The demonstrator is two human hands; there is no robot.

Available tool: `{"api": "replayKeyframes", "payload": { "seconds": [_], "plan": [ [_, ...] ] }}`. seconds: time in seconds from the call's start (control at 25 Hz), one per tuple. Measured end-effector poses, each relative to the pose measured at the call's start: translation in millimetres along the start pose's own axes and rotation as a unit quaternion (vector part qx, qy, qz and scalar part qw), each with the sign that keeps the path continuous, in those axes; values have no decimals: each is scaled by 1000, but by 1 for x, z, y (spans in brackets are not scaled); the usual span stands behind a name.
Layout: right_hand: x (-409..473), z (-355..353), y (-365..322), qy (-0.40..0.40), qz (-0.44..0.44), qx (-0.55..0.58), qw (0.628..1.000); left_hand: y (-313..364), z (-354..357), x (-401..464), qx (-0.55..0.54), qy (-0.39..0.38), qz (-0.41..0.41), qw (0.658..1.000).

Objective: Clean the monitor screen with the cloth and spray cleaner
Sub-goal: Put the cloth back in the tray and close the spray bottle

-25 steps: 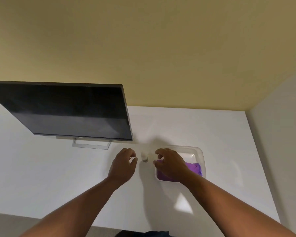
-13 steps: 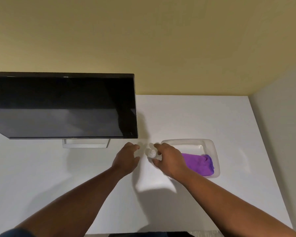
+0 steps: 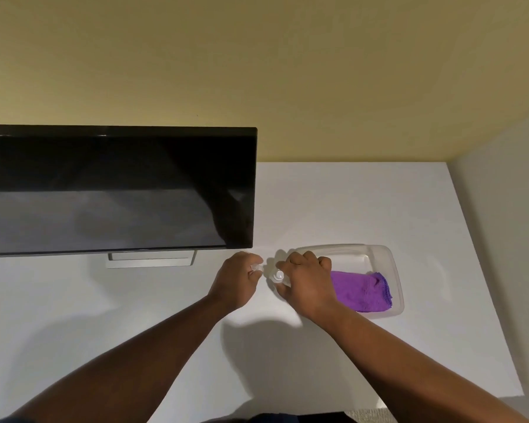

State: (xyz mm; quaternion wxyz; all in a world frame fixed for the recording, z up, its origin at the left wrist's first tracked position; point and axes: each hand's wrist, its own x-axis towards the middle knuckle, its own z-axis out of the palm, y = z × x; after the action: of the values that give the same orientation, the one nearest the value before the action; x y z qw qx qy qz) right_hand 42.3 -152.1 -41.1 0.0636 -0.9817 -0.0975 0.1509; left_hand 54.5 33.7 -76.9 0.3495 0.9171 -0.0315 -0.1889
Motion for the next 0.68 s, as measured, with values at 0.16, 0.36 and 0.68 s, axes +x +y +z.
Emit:
{"api": "replayKeyframes", "payload": {
  "seconds": [0.16, 0.36, 0.68],
  "plan": [
    [-12, -18, 3, 10, 20, 49, 999, 28, -18, -18, -53, 44, 24, 997],
    [-35, -59, 10, 11, 21, 245, 969, 76, -49, -49, -170, 97, 3, 981],
    [-75, -130, 34, -3, -52, 407, 912, 168, -83, -79, -361, 182, 9, 915]
  ]
}}
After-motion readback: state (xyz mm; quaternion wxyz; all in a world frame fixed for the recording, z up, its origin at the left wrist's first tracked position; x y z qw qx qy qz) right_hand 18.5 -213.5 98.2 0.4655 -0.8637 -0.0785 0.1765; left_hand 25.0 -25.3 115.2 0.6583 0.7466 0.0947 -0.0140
